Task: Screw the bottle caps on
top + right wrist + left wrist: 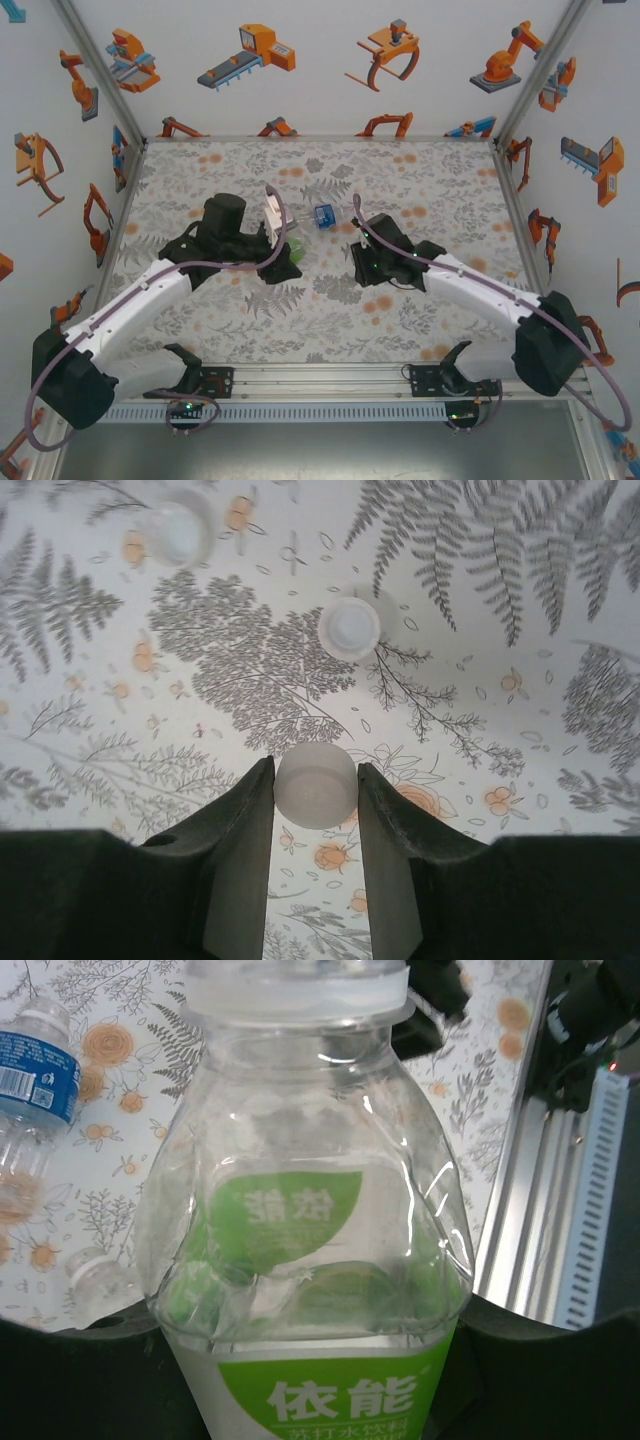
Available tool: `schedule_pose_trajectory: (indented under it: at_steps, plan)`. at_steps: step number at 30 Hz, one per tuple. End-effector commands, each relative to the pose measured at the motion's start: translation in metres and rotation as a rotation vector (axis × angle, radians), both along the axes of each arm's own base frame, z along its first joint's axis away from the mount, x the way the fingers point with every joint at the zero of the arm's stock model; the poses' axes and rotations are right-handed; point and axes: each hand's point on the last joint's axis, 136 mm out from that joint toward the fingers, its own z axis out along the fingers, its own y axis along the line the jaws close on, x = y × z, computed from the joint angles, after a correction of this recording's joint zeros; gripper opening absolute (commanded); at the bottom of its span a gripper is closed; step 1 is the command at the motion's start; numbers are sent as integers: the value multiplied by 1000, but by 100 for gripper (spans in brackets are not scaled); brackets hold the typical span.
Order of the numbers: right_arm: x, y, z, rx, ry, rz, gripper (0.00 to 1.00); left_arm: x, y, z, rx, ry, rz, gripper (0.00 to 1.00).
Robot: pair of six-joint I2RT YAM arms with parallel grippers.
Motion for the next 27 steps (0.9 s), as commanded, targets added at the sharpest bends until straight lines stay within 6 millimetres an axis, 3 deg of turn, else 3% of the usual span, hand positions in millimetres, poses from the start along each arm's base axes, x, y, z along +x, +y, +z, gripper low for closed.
schedule_pose_trajectory:
  at_steps: [1,7,14,16,22,27]
  plan:
    - [-7,13,42,33,-146,196,19,-2,-4,13,12,-143,-100,5]
    - [-31,25,109,131,-349,428,16,-4,-7,13,44,-240,-154,0]
    - [-58,38,172,255,-543,623,13,-15,-8,-8,167,-291,-244,0]
    - [-60,40,183,277,-568,642,13,-26,-11,-13,192,-325,-307,0]
    - [-79,48,208,346,-632,762,10,-30,-18,-16,215,-337,-326,0]
    - [-98,56,217,424,-624,870,10,-34,-25,-17,234,-338,-330,0]
